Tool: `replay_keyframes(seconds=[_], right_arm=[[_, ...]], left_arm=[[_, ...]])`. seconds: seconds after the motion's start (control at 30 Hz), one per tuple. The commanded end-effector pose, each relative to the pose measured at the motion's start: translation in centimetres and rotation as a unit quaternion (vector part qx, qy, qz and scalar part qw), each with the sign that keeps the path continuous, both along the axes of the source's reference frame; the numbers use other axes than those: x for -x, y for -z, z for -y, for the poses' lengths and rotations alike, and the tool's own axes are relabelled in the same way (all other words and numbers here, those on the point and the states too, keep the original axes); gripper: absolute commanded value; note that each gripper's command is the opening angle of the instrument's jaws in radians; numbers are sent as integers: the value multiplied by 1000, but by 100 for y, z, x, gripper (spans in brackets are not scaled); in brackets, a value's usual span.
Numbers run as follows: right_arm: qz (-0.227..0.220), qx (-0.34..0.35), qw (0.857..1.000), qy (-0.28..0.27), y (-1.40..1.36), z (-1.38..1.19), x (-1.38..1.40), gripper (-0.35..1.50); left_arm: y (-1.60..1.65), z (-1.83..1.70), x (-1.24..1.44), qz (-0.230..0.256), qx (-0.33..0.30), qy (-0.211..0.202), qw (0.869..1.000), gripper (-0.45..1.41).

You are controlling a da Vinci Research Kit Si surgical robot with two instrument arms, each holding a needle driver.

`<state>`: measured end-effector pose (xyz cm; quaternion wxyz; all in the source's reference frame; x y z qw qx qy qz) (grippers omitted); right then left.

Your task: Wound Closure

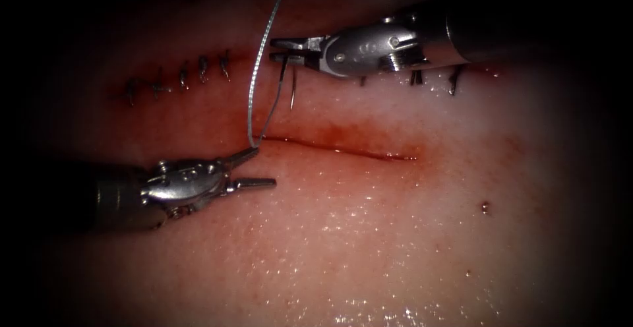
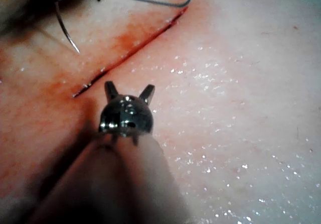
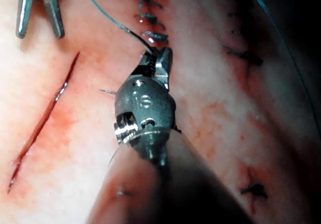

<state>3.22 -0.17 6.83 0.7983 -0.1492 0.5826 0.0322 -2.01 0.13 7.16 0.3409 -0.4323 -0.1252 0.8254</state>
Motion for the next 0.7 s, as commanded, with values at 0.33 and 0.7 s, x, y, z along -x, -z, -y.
replay_keyframes(seconds=[0.33,0.7], right_arm=[[4,15,1000,1,-8,3,-9,-35],[10,28,1000,-2,-19,7,-21,-35]], left_arm=[[-25,17,11,-9,-18,-11,1000,56],[-34,34,17,-10,-51,-42,998,56]])
